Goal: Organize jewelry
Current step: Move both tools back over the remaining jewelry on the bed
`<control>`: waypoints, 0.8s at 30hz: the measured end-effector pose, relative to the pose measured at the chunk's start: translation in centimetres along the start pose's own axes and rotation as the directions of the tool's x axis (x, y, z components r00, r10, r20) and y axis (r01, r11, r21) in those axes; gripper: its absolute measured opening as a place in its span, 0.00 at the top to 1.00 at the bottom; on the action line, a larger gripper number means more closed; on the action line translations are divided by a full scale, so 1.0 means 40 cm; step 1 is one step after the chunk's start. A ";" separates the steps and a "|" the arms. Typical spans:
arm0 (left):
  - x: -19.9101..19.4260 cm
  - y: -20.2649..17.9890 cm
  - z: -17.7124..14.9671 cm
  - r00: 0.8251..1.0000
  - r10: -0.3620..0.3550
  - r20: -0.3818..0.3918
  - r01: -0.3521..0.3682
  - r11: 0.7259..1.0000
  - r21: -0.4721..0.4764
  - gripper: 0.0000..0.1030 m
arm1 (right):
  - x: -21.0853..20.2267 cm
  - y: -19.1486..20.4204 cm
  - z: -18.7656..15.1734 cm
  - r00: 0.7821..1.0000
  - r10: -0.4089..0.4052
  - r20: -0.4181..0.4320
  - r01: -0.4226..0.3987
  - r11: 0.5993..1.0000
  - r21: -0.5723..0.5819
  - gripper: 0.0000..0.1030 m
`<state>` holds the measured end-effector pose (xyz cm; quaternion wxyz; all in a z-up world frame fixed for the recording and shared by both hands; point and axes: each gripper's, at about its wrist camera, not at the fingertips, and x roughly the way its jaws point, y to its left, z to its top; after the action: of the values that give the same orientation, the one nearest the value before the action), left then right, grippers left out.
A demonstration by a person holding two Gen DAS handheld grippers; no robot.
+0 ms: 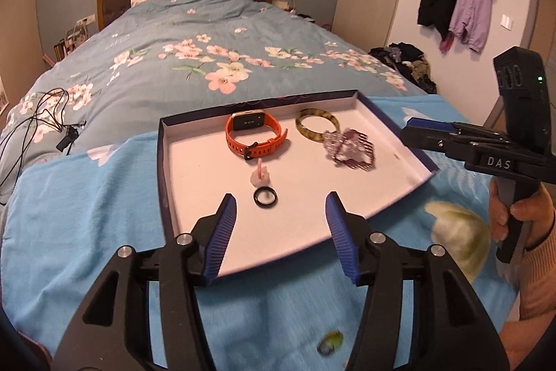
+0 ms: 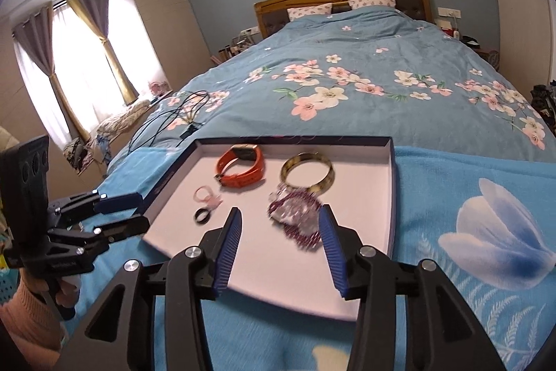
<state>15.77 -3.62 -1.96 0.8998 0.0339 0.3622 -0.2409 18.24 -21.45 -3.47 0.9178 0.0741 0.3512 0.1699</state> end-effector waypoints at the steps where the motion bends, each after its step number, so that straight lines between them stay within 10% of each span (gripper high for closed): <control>1: -0.018 -0.003 -0.010 1.000 0.000 0.007 0.000 1.000 0.004 0.48 | -0.009 0.006 -0.008 1.000 0.003 0.000 -0.003 1.000 -0.008 0.57; 24: -0.129 -0.083 -0.225 0.998 -0.050 -0.044 0.051 0.998 0.021 0.47 | -0.093 0.071 -0.242 0.990 -0.012 -0.139 0.000 0.996 -0.084 0.56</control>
<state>5.34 -2.30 -4.77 0.8848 0.0401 0.3799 -0.2670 8.42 -20.01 -7.62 0.8937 0.0223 0.4074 0.1867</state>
